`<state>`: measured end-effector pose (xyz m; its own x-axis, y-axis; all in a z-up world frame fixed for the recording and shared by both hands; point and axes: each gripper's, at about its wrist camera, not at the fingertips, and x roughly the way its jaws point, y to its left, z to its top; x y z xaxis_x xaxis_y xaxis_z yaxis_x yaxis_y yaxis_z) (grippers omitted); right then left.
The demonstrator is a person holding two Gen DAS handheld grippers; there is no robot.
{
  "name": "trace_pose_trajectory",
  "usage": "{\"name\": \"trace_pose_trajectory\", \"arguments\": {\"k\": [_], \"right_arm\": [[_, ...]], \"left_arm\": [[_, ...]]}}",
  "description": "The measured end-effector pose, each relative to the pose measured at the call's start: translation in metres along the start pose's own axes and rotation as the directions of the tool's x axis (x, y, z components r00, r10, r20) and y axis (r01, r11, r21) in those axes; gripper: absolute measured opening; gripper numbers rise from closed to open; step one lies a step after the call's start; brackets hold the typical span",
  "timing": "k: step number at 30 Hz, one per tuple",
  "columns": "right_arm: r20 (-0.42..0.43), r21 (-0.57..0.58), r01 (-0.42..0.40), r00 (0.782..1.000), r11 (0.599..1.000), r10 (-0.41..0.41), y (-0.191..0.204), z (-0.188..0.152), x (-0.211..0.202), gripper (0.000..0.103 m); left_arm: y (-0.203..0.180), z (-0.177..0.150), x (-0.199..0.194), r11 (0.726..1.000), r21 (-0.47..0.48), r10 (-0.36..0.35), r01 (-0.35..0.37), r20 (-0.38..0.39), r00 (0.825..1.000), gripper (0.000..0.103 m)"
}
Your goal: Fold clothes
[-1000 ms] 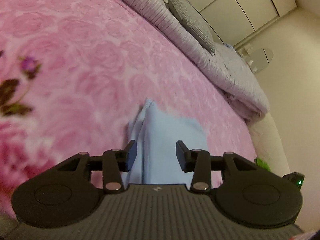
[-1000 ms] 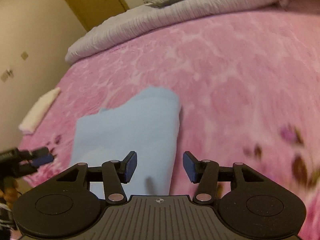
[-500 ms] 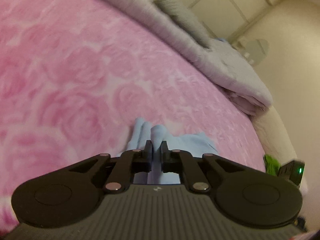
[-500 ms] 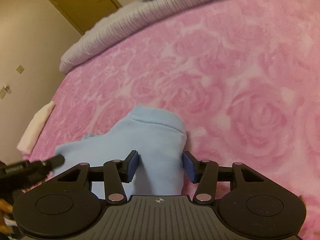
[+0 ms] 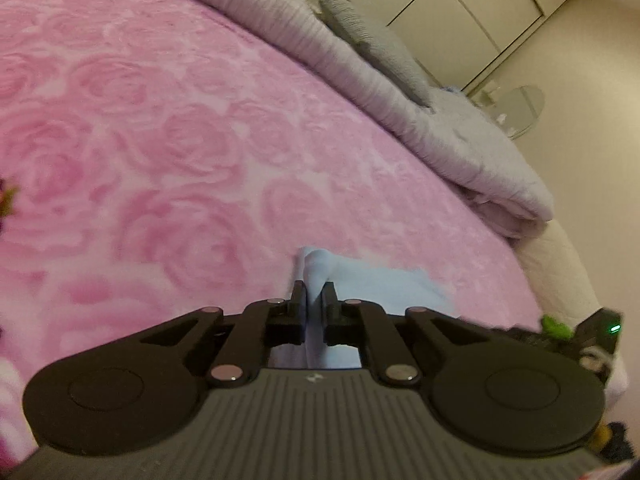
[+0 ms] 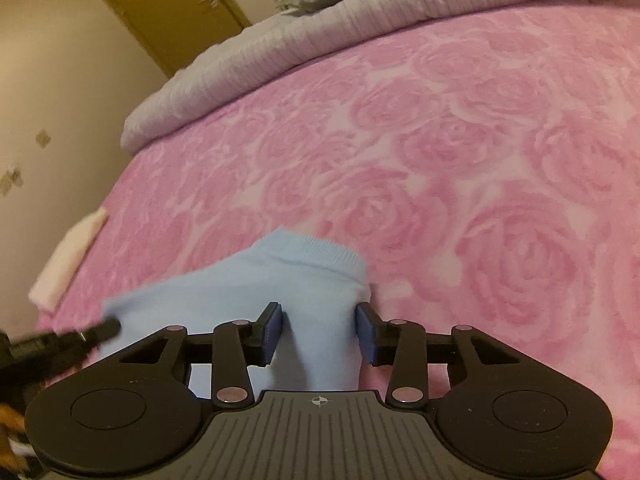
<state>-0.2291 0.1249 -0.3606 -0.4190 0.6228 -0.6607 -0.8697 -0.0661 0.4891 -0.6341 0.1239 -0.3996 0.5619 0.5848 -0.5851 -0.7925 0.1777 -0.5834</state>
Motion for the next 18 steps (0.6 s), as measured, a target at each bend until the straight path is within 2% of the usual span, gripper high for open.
{"name": "trace_pose_trajectory", "arguments": {"k": [1, 3, 4, 7, 11, 13, 16, 18], "right_arm": [[0.012, -0.01, 0.01, 1.0, 1.0, -0.01, 0.001, 0.0, 0.001, 0.04], [0.009, -0.102, 0.104, 0.995, 0.989, -0.104, 0.008, -0.002, 0.015, 0.039], [0.004, -0.109, 0.123, 0.992, 0.986, -0.123, 0.007, -0.003, 0.021, 0.04], [0.01, -0.097, 0.13, 0.991, 0.987, -0.13, 0.009, 0.0, 0.018, 0.04], [0.055, -0.176, 0.189, 0.982, 0.966, -0.182, 0.026, -0.003, -0.009, 0.04], [0.092, -0.198, 0.149, 0.987, 0.969, -0.133, 0.039, -0.012, -0.033, 0.04], [0.103, -0.212, 0.079, 0.993, 0.974, -0.058, 0.053, -0.037, -0.064, 0.04], [0.086, -0.237, 0.075, 0.995, 0.969, -0.056, 0.059, -0.058, -0.079, 0.04]], "left_arm": [[0.004, -0.003, 0.007, 1.0, 0.001, 0.015, -0.014, -0.019, 1.0, 0.006], [0.008, -0.005, 0.018, 1.0, -0.012, 0.021, -0.021, -0.035, 0.999, 0.006], [0.01, -0.006, 0.022, 1.0, -0.021, 0.022, -0.023, -0.04, 0.999, 0.006], [0.009, -0.001, 0.018, 1.0, -0.027, 0.008, -0.01, -0.054, 0.999, 0.006], [-0.002, -0.001, -0.005, 0.999, -0.026, -0.019, 0.019, -0.035, 0.999, 0.007], [-0.01, -0.004, -0.02, 0.999, -0.017, -0.029, 0.029, -0.016, 0.999, 0.007], [-0.026, -0.011, -0.041, 0.999, 0.004, -0.046, 0.046, 0.003, 0.999, 0.007], [-0.042, -0.023, -0.05, 0.997, 0.033, -0.065, 0.065, -0.017, 0.998, 0.007]]}}
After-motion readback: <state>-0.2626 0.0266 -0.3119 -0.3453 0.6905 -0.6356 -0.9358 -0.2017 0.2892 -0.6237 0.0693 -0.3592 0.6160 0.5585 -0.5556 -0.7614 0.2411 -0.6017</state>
